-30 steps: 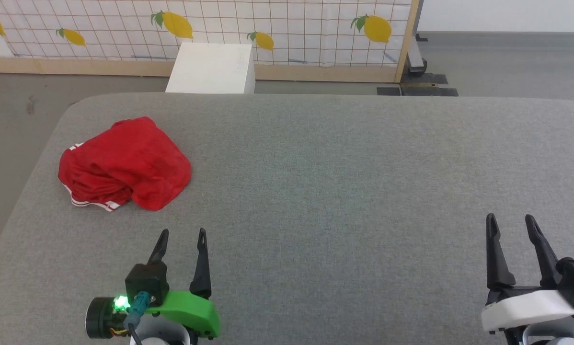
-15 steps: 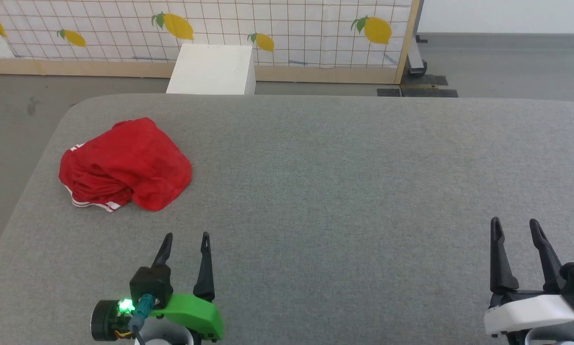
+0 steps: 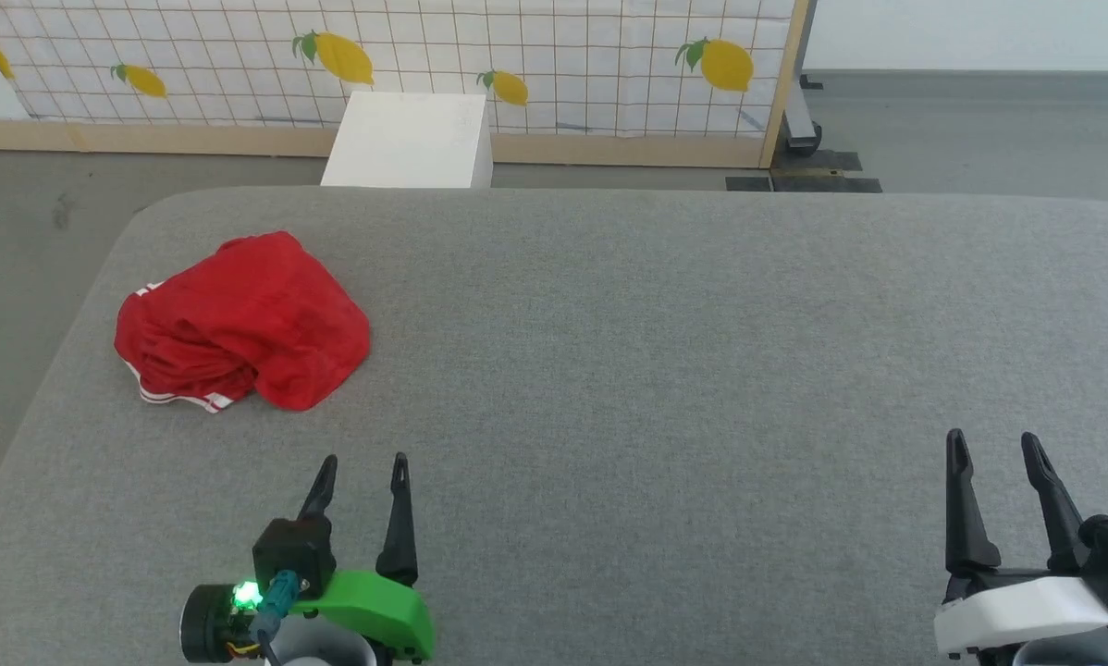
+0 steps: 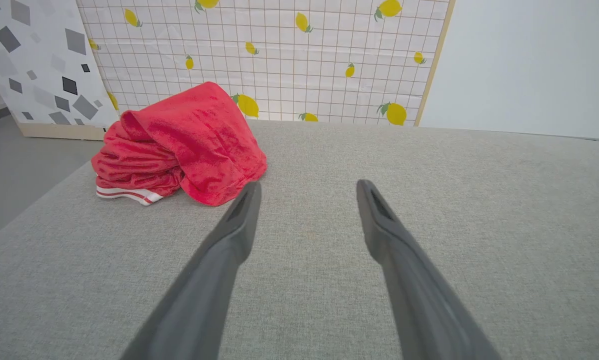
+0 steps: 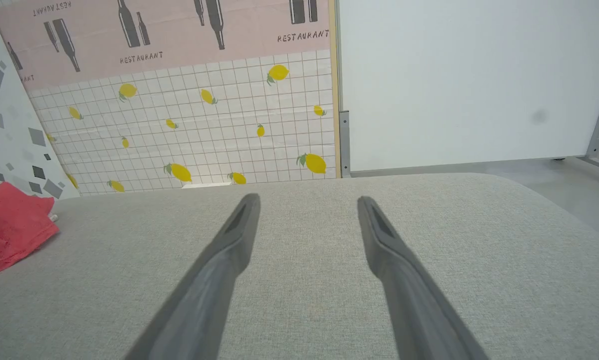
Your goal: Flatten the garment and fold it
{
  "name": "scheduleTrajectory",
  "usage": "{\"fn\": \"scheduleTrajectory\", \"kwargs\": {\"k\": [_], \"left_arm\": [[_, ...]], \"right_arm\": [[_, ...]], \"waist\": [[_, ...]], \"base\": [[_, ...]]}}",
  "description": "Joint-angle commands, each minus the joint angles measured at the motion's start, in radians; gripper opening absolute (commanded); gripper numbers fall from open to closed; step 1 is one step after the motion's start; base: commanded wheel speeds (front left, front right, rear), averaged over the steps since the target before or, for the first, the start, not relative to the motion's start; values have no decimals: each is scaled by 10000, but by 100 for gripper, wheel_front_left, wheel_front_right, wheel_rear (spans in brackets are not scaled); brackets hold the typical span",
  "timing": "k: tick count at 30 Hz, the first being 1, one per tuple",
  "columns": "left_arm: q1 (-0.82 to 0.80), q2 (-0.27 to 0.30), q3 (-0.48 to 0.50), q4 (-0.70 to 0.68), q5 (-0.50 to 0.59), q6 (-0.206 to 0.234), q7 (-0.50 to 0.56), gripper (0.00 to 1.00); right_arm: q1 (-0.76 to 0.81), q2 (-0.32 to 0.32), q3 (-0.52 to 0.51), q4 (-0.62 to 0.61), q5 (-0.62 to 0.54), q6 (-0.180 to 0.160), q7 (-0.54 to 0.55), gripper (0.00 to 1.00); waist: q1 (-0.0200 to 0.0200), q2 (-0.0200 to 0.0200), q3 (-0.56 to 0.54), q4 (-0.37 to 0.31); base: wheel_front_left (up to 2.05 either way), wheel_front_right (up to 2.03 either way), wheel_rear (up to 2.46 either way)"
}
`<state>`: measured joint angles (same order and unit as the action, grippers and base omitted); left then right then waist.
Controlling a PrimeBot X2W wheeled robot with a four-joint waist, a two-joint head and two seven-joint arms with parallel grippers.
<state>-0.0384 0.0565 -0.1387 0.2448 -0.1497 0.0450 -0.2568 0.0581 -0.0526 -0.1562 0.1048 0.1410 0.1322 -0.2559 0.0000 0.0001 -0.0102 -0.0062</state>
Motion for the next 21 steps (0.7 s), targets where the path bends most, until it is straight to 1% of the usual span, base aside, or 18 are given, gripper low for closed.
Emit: {"fn": "scheduleTrajectory", "kwargs": {"k": [1,9,13,15,16,21], "left_arm": [[-182,59,-9,12,-4,52,-49,100],[-221,98,-53,42,-51,71,-49,100],[-243,109,-28,25,-96,106,-49,100],[-271,117,-17,8,-107,117,-49,100],[-274,140,92,-113,-141,216,-49,100],[-104,260,292,-304,-163,348,-49,100]], "right_arm": [[97,24,5,23,8,-15,-59,100],[77,24,24,77,-14,-15,-59,100],[94,24,40,100,-59,-15,-59,100],[106,24,50,98,-91,-15,-59,100],[106,24,134,98,-125,-15,-59,100],[54,24,294,135,-167,-15,-59,100]], "waist": [[0,-1,-1,5],[0,-1,-12,85],[0,-1,-24,285],[0,-1,-31,443],[0,-1,-10,904],[0,-1,12,1581]], "base": [[0,0,0],[0,0,0],[0,0,0],[0,0,0],[0,0,0],[0,0,0]]}}
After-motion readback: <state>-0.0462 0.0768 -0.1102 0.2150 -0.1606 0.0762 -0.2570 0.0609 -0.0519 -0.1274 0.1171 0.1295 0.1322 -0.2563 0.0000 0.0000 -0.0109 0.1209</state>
